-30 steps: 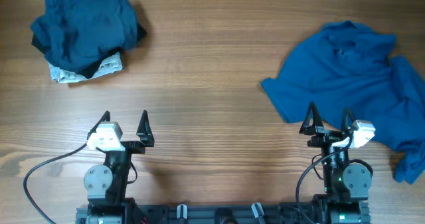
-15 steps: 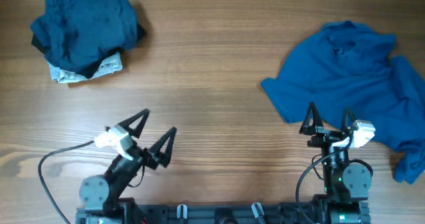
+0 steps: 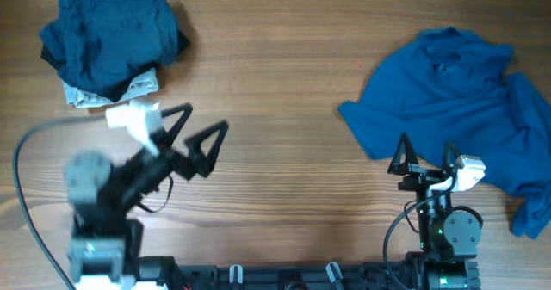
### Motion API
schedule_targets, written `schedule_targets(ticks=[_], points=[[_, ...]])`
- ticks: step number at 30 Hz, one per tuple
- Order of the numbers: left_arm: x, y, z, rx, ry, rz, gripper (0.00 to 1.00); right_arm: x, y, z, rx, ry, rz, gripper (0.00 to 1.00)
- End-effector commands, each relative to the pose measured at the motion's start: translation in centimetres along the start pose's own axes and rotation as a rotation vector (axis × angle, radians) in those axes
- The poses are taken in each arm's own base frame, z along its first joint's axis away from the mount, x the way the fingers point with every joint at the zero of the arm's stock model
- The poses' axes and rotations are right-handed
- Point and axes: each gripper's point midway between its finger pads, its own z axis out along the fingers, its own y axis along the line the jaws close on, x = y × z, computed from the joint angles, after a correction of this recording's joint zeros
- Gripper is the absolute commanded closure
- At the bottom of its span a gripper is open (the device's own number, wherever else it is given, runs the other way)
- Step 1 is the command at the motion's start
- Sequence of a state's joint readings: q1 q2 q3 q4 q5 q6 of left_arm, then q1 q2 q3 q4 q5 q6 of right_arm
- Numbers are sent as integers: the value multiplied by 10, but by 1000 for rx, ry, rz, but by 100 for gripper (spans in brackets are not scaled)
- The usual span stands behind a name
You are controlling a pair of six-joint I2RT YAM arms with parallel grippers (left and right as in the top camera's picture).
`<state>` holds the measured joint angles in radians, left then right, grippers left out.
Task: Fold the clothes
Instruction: 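Reach the left gripper across to the teal shirt's left edge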
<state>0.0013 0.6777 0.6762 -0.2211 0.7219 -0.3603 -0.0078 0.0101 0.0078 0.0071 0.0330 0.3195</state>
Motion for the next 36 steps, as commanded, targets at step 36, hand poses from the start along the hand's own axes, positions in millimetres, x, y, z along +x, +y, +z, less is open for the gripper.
schedule_targets(ticks=[36], points=[[243, -67, 214, -32, 845, -202, 0, -148, -96, 7, 466, 298, 130, 0]])
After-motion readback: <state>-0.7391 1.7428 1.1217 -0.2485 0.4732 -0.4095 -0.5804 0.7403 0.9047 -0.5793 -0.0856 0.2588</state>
